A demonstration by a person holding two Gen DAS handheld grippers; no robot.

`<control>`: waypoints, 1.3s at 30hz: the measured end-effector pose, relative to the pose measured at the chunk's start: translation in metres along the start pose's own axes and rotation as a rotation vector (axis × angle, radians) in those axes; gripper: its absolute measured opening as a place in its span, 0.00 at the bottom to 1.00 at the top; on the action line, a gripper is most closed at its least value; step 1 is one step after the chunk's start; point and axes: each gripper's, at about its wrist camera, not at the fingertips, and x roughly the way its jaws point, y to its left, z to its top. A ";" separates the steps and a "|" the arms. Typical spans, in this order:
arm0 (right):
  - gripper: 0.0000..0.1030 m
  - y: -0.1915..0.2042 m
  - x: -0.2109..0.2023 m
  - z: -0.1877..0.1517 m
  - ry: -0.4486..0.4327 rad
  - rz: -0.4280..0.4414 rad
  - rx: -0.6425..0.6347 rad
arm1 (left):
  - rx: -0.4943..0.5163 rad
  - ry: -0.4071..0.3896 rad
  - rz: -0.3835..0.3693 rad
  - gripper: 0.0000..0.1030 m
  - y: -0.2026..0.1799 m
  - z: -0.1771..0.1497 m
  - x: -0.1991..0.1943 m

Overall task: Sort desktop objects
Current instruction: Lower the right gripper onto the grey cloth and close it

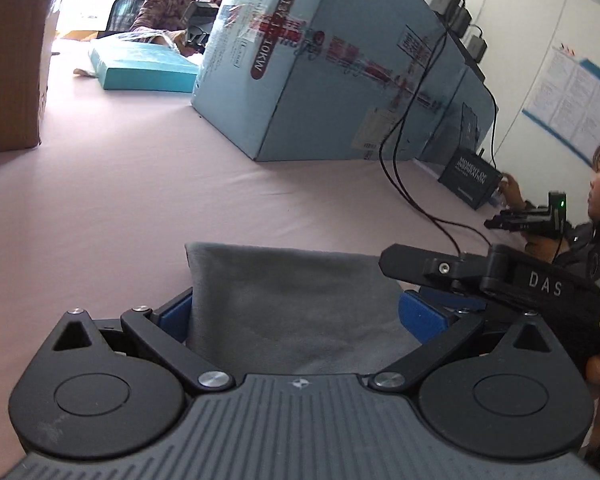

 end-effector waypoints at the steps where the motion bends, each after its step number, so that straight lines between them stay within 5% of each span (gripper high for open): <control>1: 1.00 0.001 0.001 0.000 0.000 -0.004 -0.012 | 0.024 0.005 0.006 1.00 -0.004 -0.001 0.000; 5: 1.00 0.004 0.002 0.000 0.024 -0.001 -0.073 | 0.065 0.024 -0.022 1.00 -0.010 -0.004 0.000; 11: 1.00 -0.009 0.000 0.007 0.049 0.077 0.003 | 0.084 0.034 -0.024 0.99 -0.012 -0.005 -0.001; 17: 0.74 -0.005 0.000 0.004 0.057 0.080 -0.029 | 0.064 0.026 -0.031 0.94 -0.008 -0.005 -0.004; 20: 0.63 -0.002 0.001 0.003 0.069 0.095 -0.042 | 0.056 0.017 -0.022 0.85 -0.007 -0.005 -0.006; 23: 0.58 -0.004 0.000 0.004 0.069 0.096 -0.028 | 0.055 0.011 -0.017 0.56 -0.007 -0.006 -0.008; 27: 0.22 -0.015 0.006 0.004 0.112 0.146 0.063 | 0.031 0.007 0.001 0.44 -0.003 -0.006 -0.008; 39: 0.17 -0.019 0.003 0.005 0.108 0.131 0.110 | 0.006 -0.005 0.050 0.24 0.001 -0.007 -0.011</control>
